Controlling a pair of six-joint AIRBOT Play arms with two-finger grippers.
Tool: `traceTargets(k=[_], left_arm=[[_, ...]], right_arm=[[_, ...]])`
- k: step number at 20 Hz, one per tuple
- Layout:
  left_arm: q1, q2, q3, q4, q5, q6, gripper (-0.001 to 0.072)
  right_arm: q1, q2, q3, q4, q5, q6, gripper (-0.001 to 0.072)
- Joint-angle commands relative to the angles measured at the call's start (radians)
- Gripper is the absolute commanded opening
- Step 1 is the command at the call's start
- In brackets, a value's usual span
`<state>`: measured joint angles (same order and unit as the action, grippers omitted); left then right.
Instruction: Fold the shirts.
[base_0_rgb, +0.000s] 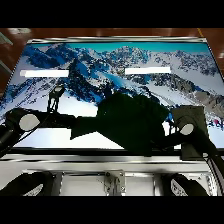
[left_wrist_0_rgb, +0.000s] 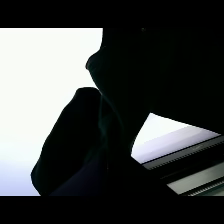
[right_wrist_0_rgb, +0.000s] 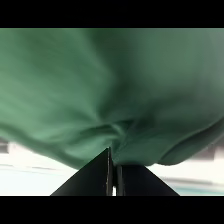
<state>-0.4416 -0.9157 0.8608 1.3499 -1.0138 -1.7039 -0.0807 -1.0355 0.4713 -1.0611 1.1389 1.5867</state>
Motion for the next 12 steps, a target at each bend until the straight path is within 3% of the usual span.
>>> traceTargets(k=[1, 3, 5, 9, 12], left_arm=[[0.002, 0.01, 0.119, 0.137, -0.002, 0.0, 0.0046], [0.021, 0.037, 0.281, 0.239, -0.018, 0.0, 0.0046], [0.06, 0.083, 0.492, 0.289, -0.014, -0.001, 0.0046], [0.129, 0.183, 0.89, 0.303, 0.056, -0.004, 0.0046], [0.131, 0.257, 1.017, 0.294, 0.061, -0.004, 0.0046]], right_arm=[[0.007, 0.093, 0.224, 0.028, 0.043, -0.151, 0.0063], [0.007, 0.185, 0.468, 0.025, 0.071, -0.247, 0.0063], [0.007, 0.263, 0.756, -0.047, 0.024, -0.255, 0.0063], [0.007, 0.308, 1.274, -0.241, -0.074, -0.104, 0.0062], [0.007, 0.308, 1.449, -0.246, -0.024, -0.04, 0.0063]])
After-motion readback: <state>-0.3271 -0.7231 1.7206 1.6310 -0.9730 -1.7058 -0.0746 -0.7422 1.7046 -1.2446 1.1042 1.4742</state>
